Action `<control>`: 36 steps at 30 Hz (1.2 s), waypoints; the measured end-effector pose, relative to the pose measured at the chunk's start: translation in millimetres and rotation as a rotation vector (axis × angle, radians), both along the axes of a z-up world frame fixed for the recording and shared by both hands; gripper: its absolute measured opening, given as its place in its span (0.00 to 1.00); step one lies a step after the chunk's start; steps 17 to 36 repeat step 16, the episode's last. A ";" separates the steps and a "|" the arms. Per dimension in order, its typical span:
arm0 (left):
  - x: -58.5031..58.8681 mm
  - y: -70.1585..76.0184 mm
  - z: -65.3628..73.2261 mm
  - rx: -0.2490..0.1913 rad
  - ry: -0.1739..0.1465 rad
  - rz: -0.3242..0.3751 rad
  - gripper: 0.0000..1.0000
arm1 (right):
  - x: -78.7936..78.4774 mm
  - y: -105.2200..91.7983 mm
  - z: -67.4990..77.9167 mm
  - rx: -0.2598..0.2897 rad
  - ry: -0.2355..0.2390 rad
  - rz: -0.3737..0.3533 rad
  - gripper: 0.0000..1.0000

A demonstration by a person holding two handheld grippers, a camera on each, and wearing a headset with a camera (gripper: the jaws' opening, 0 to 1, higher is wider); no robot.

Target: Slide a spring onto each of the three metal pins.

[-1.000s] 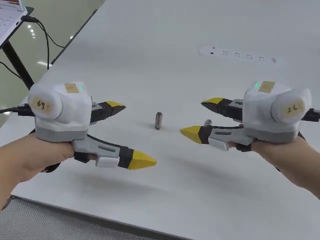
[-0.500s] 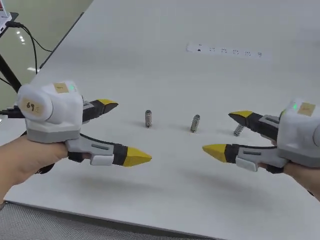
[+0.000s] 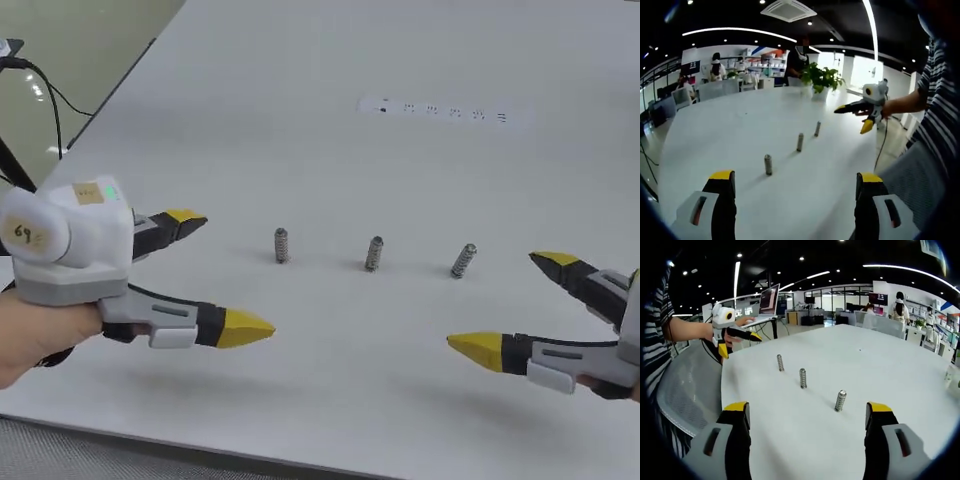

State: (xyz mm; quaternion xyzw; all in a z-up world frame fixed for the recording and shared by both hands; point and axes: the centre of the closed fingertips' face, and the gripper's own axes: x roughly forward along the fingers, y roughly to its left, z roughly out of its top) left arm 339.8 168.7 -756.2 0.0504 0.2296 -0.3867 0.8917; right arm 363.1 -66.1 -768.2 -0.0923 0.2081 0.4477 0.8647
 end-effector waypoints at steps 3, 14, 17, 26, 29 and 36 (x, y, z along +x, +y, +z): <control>-0.6 1.1 1.7 -0.004 -0.009 0.008 0.98 | -1.9 -4.5 -4.1 -0.023 0.004 0.004 0.99; -8.7 10.0 -2.5 0.031 -0.006 0.038 0.98 | -5.8 -20.3 -14.7 -0.025 0.041 -0.032 0.99; -9.6 11.0 -3.0 0.033 -0.004 0.044 0.98 | -6.8 -21.8 -15.1 -0.028 0.044 -0.034 0.99; -9.6 11.0 -3.0 0.033 -0.004 0.044 0.98 | -6.8 -21.8 -15.1 -0.028 0.044 -0.034 0.99; -9.6 11.0 -3.0 0.033 -0.004 0.044 0.98 | -6.8 -21.8 -15.1 -0.028 0.044 -0.034 0.99; -9.6 11.0 -3.0 0.033 -0.004 0.044 0.98 | -6.8 -21.8 -15.1 -0.028 0.044 -0.034 0.99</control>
